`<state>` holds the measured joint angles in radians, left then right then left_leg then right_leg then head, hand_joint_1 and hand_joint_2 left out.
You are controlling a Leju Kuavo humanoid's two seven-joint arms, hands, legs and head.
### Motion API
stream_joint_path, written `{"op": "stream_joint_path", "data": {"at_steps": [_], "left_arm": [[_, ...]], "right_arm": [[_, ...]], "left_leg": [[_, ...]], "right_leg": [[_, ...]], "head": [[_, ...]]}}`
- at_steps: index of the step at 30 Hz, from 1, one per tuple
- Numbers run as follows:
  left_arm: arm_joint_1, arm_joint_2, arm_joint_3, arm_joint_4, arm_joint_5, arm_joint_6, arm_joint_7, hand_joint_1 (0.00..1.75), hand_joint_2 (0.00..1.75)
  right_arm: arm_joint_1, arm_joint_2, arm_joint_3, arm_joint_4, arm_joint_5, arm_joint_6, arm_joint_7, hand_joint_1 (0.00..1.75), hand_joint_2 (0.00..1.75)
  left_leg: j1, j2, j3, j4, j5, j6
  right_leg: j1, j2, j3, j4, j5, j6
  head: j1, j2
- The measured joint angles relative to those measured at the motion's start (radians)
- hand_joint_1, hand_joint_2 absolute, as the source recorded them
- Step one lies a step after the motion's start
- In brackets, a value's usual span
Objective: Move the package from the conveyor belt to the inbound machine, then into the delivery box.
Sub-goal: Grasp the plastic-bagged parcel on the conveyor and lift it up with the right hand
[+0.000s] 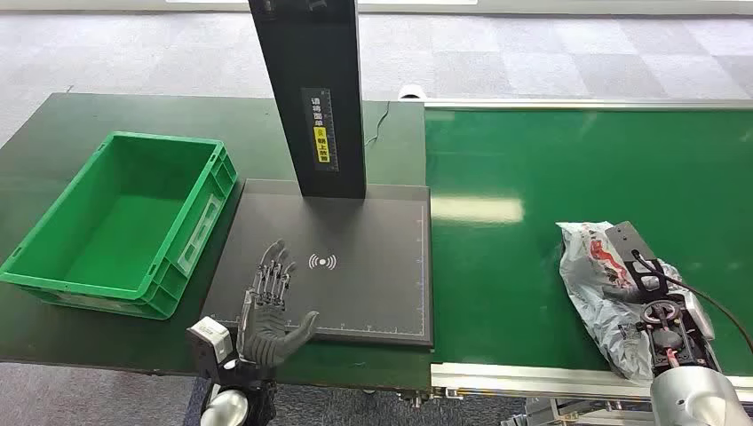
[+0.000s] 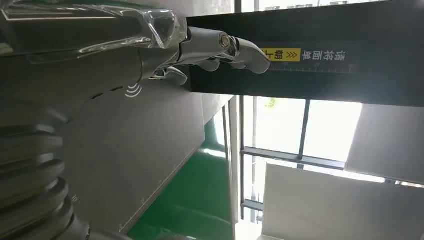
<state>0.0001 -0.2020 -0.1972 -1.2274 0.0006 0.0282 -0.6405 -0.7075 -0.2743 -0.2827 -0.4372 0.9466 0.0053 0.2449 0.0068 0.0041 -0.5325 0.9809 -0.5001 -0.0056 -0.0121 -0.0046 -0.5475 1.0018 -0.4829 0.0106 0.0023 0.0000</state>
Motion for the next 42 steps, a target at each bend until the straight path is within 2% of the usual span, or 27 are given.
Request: {"op": "stream_joint_path", "data": {"at_steps": [2,3,6,7,20,25,31,34,36,38,42], "left_arm": [[0.000,0.001,0.000,-0.001,0.001,0.001,0.000,0.00,1.75],[0.001,0.003,0.000,-0.003,0.001,0.003,0.000,0.00,1.75],[0.002,0.006,0.001,-0.009,0.001,0.007,0.002,0.00,1.75],[0.002,0.008,0.002,-0.011,0.002,0.009,0.003,0.00,1.75],[0.009,0.013,0.008,-0.033,0.003,0.017,0.013,0.00,1.75],[0.015,0.014,0.008,-0.042,0.001,0.027,0.016,0.00,1.75],[0.040,0.019,0.013,-0.083,0.003,0.053,0.011,0.00,1.75],[0.048,0.021,0.019,-0.104,-0.001,0.060,-0.002,0.00,1.75],[0.050,0.022,0.031,-0.121,-0.009,0.067,-0.018,0.00,1.75],[0.048,0.025,0.046,-0.141,-0.019,0.070,-0.028,0.00,1.75],[0.046,0.029,0.074,-0.174,-0.038,0.072,-0.040,0.00,1.75]], "right_arm": [[-0.004,0.000,0.000,0.011,0.003,0.009,0.003,0.00,1.75],[-0.008,-0.001,0.000,0.022,0.007,0.021,0.005,0.38,1.75],[-0.016,-0.003,0.000,0.047,0.016,0.059,0.009,1.66,1.75],[-0.018,-0.003,0.001,0.053,0.018,0.066,0.009,1.72,1.75],[-0.031,-0.003,0.001,0.088,0.032,0.078,-0.006,1.75,1.75],[-0.029,0.007,0.001,0.092,0.023,0.019,-0.053,1.75,1.75],[-0.039,0.058,-0.001,0.057,-0.015,-0.195,-0.286,1.75,1.75],[-0.034,0.093,0.004,-0.016,-0.086,-0.236,-0.427,1.75,1.75],[-0.001,0.122,0.027,-0.127,-0.179,-0.233,-0.528,1.75,1.75],[0.043,0.149,0.072,-0.263,-0.268,-0.223,-0.566,1.75,1.75],[0.103,0.177,0.165,-0.455,-0.353,-0.218,-0.587,1.75,1.75]], "left_leg": [[0.000,0.000,0.000,0.000,0.000,0.000],[0.000,0.000,0.000,0.000,0.000,0.000],[0.000,0.000,0.000,0.000,0.000,0.000],[0.000,0.000,0.000,0.000,0.000,0.000],[0.000,0.000,0.000,0.000,0.000,0.000],[0.000,0.000,0.000,0.000,0.000,0.000],[0.000,0.001,-0.001,0.000,0.000,0.000],[0.000,0.000,-0.002,0.000,0.001,0.001],[0.000,0.000,-0.002,0.000,0.001,0.001],[0.000,0.001,-0.002,0.000,0.001,0.001],[0.000,0.001,-0.003,0.000,0.001,0.001]], "right_leg": [[0.000,0.000,0.000,0.000,0.000,0.000],[0.000,0.000,0.000,0.000,0.000,0.000],[0.000,0.000,0.000,0.000,0.000,0.000],[0.000,0.000,0.000,0.000,0.000,0.000],[0.000,0.000,0.000,0.000,0.000,0.000],[0.000,0.000,0.001,0.000,0.000,0.000],[0.000,0.000,-0.001,0.001,0.000,0.000],[0.000,-0.001,-0.001,0.001,0.000,0.000],[0.001,-0.001,-0.001,0.001,0.000,0.000],[0.001,-0.001,-0.002,0.001,0.000,0.000],[0.001,-0.001,-0.002,0.001,0.000,0.000]], "head": [[0.000,0.000],[0.000,0.000],[0.000,0.000],[0.000,0.000],[0.000,0.000],[0.000,0.000],[0.000,0.000],[0.000,0.000],[0.000,0.000],[0.000,0.000],[0.000,0.000]]}}
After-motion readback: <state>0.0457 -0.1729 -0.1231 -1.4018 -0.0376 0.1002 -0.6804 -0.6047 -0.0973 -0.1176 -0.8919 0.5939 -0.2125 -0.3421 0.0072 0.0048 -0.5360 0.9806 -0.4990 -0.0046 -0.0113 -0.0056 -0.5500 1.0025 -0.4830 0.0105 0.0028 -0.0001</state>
